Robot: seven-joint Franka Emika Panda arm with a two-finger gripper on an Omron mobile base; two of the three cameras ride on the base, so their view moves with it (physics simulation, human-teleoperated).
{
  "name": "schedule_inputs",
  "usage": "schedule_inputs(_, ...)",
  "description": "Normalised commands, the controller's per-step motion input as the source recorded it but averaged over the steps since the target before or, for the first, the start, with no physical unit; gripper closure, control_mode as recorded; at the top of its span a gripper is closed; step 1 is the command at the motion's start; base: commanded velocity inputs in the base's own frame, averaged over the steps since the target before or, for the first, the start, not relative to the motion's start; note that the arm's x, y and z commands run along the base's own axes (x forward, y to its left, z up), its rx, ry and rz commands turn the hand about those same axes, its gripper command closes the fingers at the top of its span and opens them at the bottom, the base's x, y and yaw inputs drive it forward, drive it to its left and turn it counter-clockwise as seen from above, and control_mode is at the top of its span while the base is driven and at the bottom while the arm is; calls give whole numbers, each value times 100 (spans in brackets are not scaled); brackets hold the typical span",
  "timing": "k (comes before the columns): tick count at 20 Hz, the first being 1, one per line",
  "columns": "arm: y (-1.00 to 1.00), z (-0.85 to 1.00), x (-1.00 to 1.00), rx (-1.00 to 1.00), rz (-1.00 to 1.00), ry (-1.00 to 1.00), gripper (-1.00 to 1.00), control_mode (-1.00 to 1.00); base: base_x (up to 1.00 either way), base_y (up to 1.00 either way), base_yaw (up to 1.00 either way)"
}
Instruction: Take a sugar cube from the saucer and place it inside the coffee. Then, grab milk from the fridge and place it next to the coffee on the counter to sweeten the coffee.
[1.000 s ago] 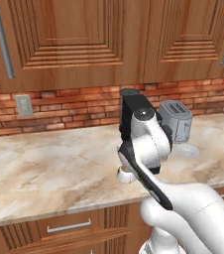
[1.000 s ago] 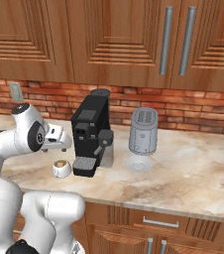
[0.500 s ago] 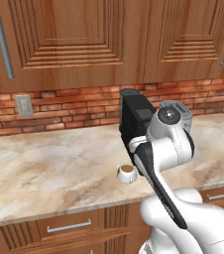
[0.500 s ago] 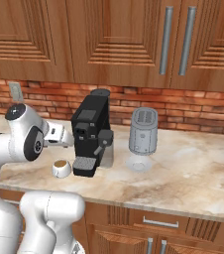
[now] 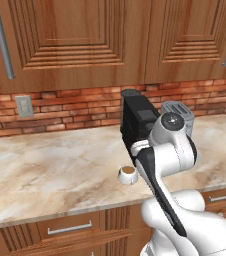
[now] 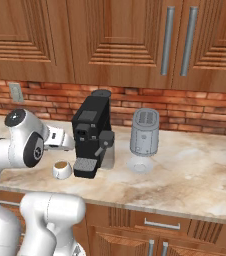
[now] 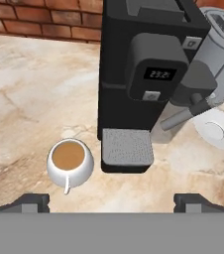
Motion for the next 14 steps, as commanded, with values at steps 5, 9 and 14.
schedule_inputs(5, 0, 0, -21, 0, 0, 0, -100, -100, 0, 0, 0)
schedule_inputs(9, 0, 0, -8, 0, 0, 0, -100, 100, -30, 0, 6)
schedule_inputs(14, 0, 0, 0, 0, 0, 0, -100, 100, -51, 0, 22)
